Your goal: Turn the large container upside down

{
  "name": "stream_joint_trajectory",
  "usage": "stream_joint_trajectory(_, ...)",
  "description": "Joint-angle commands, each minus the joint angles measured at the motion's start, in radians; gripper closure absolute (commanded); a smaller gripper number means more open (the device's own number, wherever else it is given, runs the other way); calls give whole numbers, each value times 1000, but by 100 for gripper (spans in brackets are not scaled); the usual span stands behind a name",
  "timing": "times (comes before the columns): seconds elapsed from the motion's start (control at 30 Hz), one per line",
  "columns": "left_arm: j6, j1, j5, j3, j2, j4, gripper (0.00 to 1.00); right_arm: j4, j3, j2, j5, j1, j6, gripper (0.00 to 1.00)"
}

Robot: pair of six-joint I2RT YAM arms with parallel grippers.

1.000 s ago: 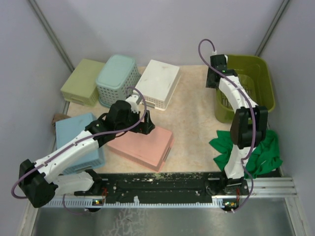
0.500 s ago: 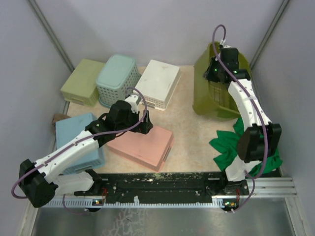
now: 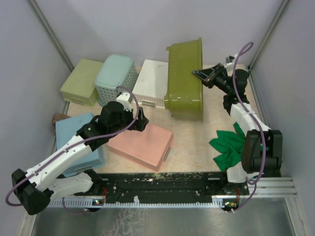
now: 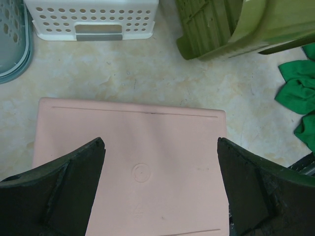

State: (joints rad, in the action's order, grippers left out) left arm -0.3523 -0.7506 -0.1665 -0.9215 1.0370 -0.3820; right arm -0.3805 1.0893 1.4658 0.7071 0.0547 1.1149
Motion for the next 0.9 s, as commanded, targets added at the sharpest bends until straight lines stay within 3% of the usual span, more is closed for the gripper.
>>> stream_joint_trajectory(0.0,-12,-4,-21,-13,-31,3,0,-918,-124,110,122,-112,566,100)
stream_joint_trajectory(0.1,-13,-4,-13,-8,-35,6,0,-1331,-162,302,115,-144,905,100)
stream_joint_trajectory(0.47,-13,-4,-15,-10,-33,2,0,-1344,-337,379,193,-292,870,100)
stream_joint_trajectory(0.6,-14,-4,-8,-12,-21,7,0,-1343,-389,414,255,-384,845,80)
stream_joint_trajectory(0.77,-14,-4,6,-22,-2,14,0,-1317,-426,421,303,-476,800,44)
stream_joint_trajectory(0.87,-20,-4,16,-26,7,17,0,-1201,-430,378,320,-496,706,28)
